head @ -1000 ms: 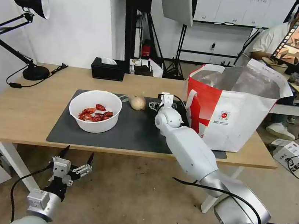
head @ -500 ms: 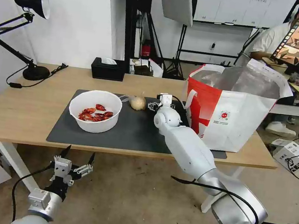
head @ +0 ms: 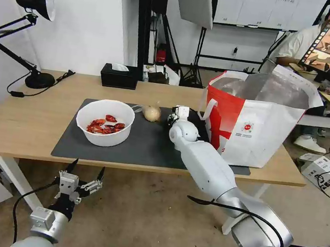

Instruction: Pick up the trash from the table and place it into the takeout bag.

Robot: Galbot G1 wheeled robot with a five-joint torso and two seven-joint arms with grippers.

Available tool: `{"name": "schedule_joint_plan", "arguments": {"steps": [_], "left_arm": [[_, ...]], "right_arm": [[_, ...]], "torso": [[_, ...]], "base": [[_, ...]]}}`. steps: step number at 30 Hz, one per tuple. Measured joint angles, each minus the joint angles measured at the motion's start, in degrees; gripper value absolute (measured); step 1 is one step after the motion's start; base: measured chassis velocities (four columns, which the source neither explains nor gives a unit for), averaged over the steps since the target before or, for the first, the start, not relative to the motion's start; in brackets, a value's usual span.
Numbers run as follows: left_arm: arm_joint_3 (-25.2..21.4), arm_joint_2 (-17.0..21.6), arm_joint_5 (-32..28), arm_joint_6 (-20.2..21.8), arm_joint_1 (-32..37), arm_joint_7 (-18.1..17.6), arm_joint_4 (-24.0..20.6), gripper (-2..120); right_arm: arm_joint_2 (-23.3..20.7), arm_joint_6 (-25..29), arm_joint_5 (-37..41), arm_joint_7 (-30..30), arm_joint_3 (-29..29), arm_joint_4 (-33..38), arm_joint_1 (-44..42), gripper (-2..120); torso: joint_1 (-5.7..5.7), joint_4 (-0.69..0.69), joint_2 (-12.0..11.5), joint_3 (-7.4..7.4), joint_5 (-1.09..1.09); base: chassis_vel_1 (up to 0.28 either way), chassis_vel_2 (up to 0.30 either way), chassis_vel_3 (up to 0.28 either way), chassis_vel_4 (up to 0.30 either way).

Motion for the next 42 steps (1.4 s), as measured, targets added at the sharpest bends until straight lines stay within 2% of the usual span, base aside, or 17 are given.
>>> {"name": "schedule_joint_plan", "arguments": {"steps": [1, 2, 4, 8, 13, 18, 20, 22, 24, 25, 28, 30, 31, 32, 35, 42], "left_arm": [[0.16, -0.08, 0.0, 0.0, -0.09, 0.0, 0.06, 100], [0.16, -0.08, 0.0, 0.0, -0.09, 0.0, 0.06, 100], [0.32, -0.15, 0.01, 0.0, -0.21, 0.0, 0.12, 100], [0.34, -0.04, -0.01, 0.0, -0.29, 0.0, 0.11, 100], [0.27, 0.25, -0.34, 0.02, -0.33, 0.0, -0.08, 100], [0.04, 0.4, -0.65, 0.06, -0.34, -0.05, -0.52, 100], [-0.07, 0.35, -0.67, 0.06, -0.25, -0.08, -0.71, 100], [-0.12, 0.3, -0.67, 0.06, -0.16, -0.11, -0.75, 100], [-0.17, 0.12, -0.68, 0.07, 0.09, -0.18, -0.78, 100], [-0.17, 0.12, -0.68, 0.07, 0.09, -0.18, -0.78, 100], [-0.12, -0.16, -0.57, 0.09, 0.4, -0.2, -0.78, 100], [-0.11, -0.21, -0.52, 0.09, 0.47, -0.2, -0.78, 100], [-0.1, -0.25, -0.46, 0.09, 0.64, -0.2, -0.78, 100], [-0.1, -0.25, -0.46, 0.09, 0.64, -0.2, -0.78, 100], [-0.11, -0.14, -0.48, 0.09, 0.96, -0.22, -0.81, 100], [-0.3, 0.05, -1.24, 0.31, 0.72, -0.3, -1.25, 100]], "right_arm": [[-0.2, 0.0, 0.34, 0.05, -0.03, 0.48, -0.2, 21], [-0.2, 0.0, 0.34, 0.05, -0.03, 0.48, -0.2, 21], [-0.64, -0.01, 0.64, 0.2, -0.07, 1.42, -0.81, 9], [-1.27, 0.2, 0.68, 0.47, 0.07, 2.69, -1.83, 0], [-2.22, 0.71, 0.83, 1.35, 0.29, 4.96, -2.79, 0], [-5.18, 2.96, -1.18, 2.74, -0.12, 12.37, -5.13, 0], [-7.68, 4.29, -2.84, 3.14, -0.65, 17.93, -6.93, 0], [-8.75, 4.86, -3.61, 3.22, -0.83, 20.45, -7.75, 0], [-12.02, 6.73, -7.06, 3.52, -1.2, 28.66, -10.89, 0], [-12.02, 6.73, -7.06, 3.52, -1.2, 28.66, -10.89, 0], [-15.37, 10.69, -14.58, 2.8, -1.33, 36.36, -15.69, 0], [-15.74, 11.55, -15.99, 2.69, -1.26, 37.46, -16.64, 0], [-16.33, 14.38, -19.54, 2.5, -0.7, 39.6, -19.07, 0], [-16.33, 14.38, -19.54, 2.5, -0.7, 39.6, -19.07, 0], [-16.54, 20.4, -23.78, 1.99, 0.83, 41.44, -21.84, 0], [-17.15, 23.28, -24.22, 4.3, 3.18, 44.97, -19.1, 0]], "torso": [[0.0, 0.0, 0.0, 0.0, 0.0], [0.0, 0.0, 0.0, 0.0, 0.0], [0.0, 0.0, 0.0, 0.0, 0.0], [0.0, 0.0, 0.0, 0.0, 0.0], [0.0, 0.0, -0.01, 0.0, 0.0], [0.0, 0.0, 0.0, 0.0, 0.0], [0.0, -0.01, 0.0, 0.0, 0.01], [0.0, 0.0, 0.0, 0.0, 0.01], [0.0, 0.0, 0.0, 0.0, 0.01], [0.0, 0.0, 0.0, 0.0, 0.01], [-0.01, -0.02, 0.0, -0.01, 0.01], [-0.01, -0.01, 0.0, -0.01, 0.01], [-0.01, -0.01, 0.0, -0.01, 0.01], [-0.01, -0.01, 0.0, -0.01, 0.01], [-0.01, 0.0, 0.0, 0.0, 0.01], [-0.01, 0.01, 0.0, 0.0, -0.01]], "base": [[0.0, 0.0, 0.0, 0.0], [0.0, 0.0, 0.0, 0.0], [0.0, 0.0, 0.0, 0.0], [0.0, 0.0, 0.0, 0.0], [0.0, 0.0, 0.0, 0.0], [0.0, 0.0, 0.0, 0.0], [0.0, 0.0, 0.0, 0.0], [0.0, 0.0, 0.0, 0.0], [0.0, 0.0, 0.0, 0.0], [0.0, 0.0, 0.0, 0.0], [0.0, 0.0, 0.0, 0.0], [0.0, 0.0, 0.0, 0.0], [0.0, 0.0, 0.0, 0.0], [0.0, 0.0, 0.0, 0.0], [0.0, 0.0, 0.0, 0.0], [0.0, 0.0, 0.0, 0.0]]}}
